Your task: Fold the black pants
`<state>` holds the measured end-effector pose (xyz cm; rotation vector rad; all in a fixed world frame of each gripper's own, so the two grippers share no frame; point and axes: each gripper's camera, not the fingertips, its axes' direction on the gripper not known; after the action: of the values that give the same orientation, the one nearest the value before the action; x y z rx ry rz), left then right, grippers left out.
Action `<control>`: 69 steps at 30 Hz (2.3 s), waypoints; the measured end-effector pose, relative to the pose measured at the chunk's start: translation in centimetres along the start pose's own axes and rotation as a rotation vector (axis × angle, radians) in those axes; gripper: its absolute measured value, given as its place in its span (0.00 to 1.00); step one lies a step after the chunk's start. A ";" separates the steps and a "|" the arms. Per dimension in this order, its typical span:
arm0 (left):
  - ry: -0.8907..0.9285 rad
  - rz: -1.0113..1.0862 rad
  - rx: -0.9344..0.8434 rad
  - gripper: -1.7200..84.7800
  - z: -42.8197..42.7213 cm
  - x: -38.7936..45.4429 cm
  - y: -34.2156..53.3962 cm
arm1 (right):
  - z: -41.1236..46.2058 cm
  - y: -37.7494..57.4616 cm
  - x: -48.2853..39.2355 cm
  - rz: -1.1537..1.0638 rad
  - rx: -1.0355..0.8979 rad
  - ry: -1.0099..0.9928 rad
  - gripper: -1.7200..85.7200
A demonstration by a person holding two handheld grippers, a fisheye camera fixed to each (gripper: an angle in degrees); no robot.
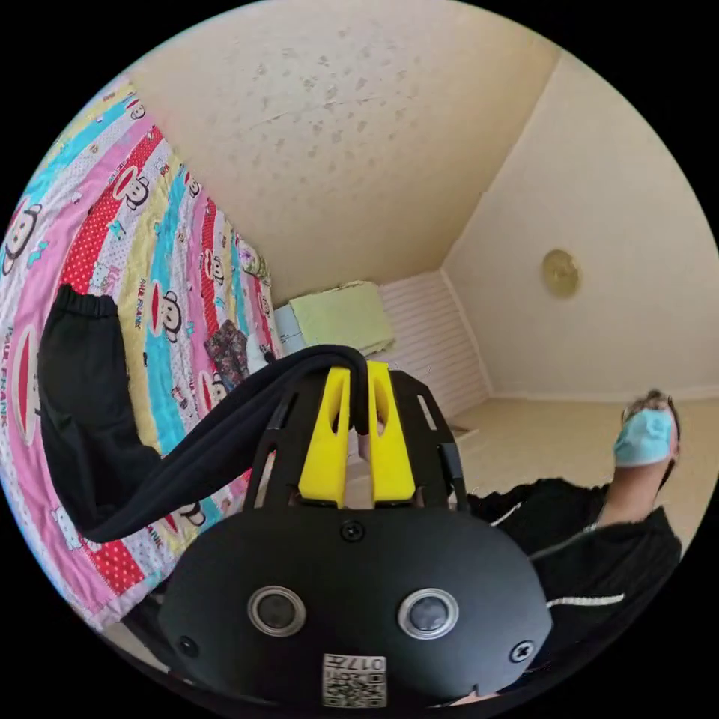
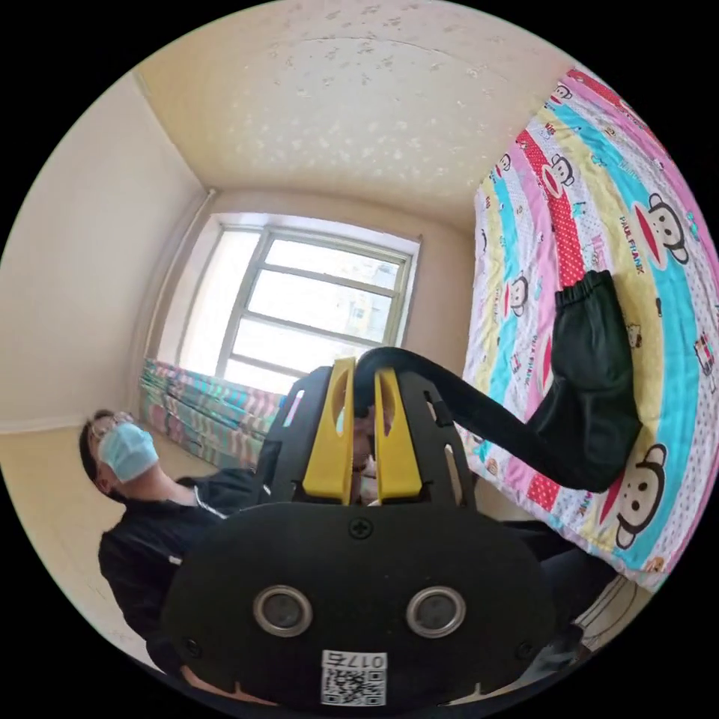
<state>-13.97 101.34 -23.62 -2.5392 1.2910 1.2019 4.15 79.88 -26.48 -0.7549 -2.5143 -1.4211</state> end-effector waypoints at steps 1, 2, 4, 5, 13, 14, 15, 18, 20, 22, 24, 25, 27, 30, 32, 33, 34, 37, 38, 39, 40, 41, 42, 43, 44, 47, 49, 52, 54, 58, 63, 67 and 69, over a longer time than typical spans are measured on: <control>0.022 -0.002 0.029 0.07 0.8 0.3 -2.0 | 1.3 -4.2 -2.3 -0.039 0.013 -0.022 0.02; 0.037 0.033 0.074 0.07 2.4 2.2 -6.3 | 2.1 -6.3 -4.3 -0.089 0.005 -0.003 0.02; 0.012 0.157 0.090 0.07 4.5 8.4 -12.8 | 5.5 -12.9 -15.7 -0.367 -0.049 0.139 0.02; -0.032 0.274 0.085 0.07 5.7 14.1 -16.0 | 6.4 -13.8 -18.9 -0.440 -0.062 0.162 0.02; -0.188 0.990 -0.050 0.08 11.1 39.9 -8.8 | 11.2 -3.0 -41.3 -0.897 -0.171 0.230 0.03; -0.184 1.004 -0.065 0.08 11.9 39.3 -5.9 | 11.1 -1.8 -40.8 -0.891 -0.168 0.224 0.03; -0.173 1.003 -0.090 0.08 12.8 37.8 -3.2 | 11.0 0.6 -39.5 -0.883 -0.159 0.230 0.03; -0.196 1.010 -0.180 0.08 15.2 32.8 3.5 | 10.4 6.6 -34.3 -0.842 -0.150 0.277 0.03; -0.268 0.989 -0.239 0.08 16.9 29.0 7.3 | 10.0 9.5 -29.9 -0.748 -0.147 0.287 0.03; -0.348 0.857 -0.320 0.08 18.9 23.9 9.9 | 9.4 12.9 -23.1 -0.541 -0.133 0.316 0.03; -0.346 0.563 -0.453 0.08 21.4 15.0 12.8 | 8.9 15.1 -18.2 -0.366 -0.129 0.370 0.03; -0.325 0.492 -0.474 0.08 21.8 12.9 13.6 | 8.6 16.6 -15.7 -0.255 -0.118 0.396 0.03; -0.243 0.293 -0.507 0.08 22.4 7.0 16.8 | 9.0 18.3 -13.7 -0.155 -0.154 0.446 0.03; -0.148 0.199 -0.490 0.08 21.9 4.7 18.7 | 10.0 19.7 -13.3 -0.113 -0.188 0.415 0.03; -0.126 0.213 -0.481 0.08 21.6 5.1 18.5 | 10.4 19.7 -13.4 -0.108 -0.182 0.316 0.03; -0.128 0.217 -0.486 0.08 21.5 5.2 18.0 | 10.8 19.4 -13.1 -0.100 -0.185 0.270 0.03; -0.137 0.213 -0.491 0.08 21.6 5.0 17.7 | 11.2 18.6 -12.4 -0.082 -0.190 0.249 0.03; -0.221 0.104 -0.509 0.08 22.4 1.3 15.0 | 11.8 13.9 -8.7 -0.036 -0.213 0.300 0.03; -0.231 0.055 -0.503 0.08 23.0 -1.0 12.8 | 12.0 12.3 -8.1 -0.039 -0.217 0.314 0.03; -0.227 0.021 -0.475 0.08 23.6 -2.8 9.5 | 12.3 8.8 -7.6 -0.062 -0.225 0.319 0.03; -0.224 0.019 -0.458 0.08 23.9 -3.2 7.6 | 12.7 4.6 -8.5 -0.103 -0.219 0.306 0.03; -0.221 0.046 -0.418 0.08 24.5 -2.8 3.0 | 12.9 2.5 -9.5 -0.135 -0.217 0.306 0.03; -0.218 0.100 -0.370 0.08 25.1 -0.4 -2.1 | 13.6 -1.7 -12.9 -0.238 -0.218 0.330 0.03; -0.216 0.139 -0.349 0.08 25.4 1.5 -4.7 | 14.2 -5.4 -17.7 -0.370 -0.215 0.374 0.03; -0.223 0.244 -0.316 0.08 26.1 6.4 -9.2 | 14.5 -6.8 -20.5 -0.434 -0.207 0.394 0.03; -0.274 0.583 -0.252 0.08 27.3 22.5 -15.6 | 15.3 -9.5 -34.8 -0.711 -0.130 0.410 0.03; -0.272 0.759 -0.240 0.08 27.2 30.6 -16.0 | 15.4 -7.3 -43.3 -0.849 -0.088 0.438 0.03; -0.224 0.929 -0.258 0.08 26.5 38.0 -14.0 | 14.6 -2.5 -47.7 -0.975 -0.056 0.439 0.04; -0.166 1.004 -0.273 0.08 25.6 39.3 -10.6 | 13.6 0.2 -47.1 -0.998 -0.036 0.411 0.04; -0.185 1.008 -0.300 0.08 24.4 35.2 -4.3 | 11.3 4.8 -39.9 -0.925 -0.075 0.350 0.04; -0.352 0.740 -0.424 0.08 21.5 19.5 5.2 | 10.7 9.5 -25.5 -0.712 -0.257 0.501 0.05; -0.341 0.390 -0.552 0.08 18.2 6.2 11.6 | 9.2 13.7 -9.8 -0.307 -0.378 0.386 0.05; -0.387 0.119 -0.593 0.08 15.8 -1.7 16.4 | 8.7 15.8 -4.2 -0.124 -0.412 0.383 0.05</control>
<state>-35.89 97.57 -28.83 -2.3754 1.1252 2.2500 16.59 92.34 -20.70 -0.3343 -2.0346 -1.9447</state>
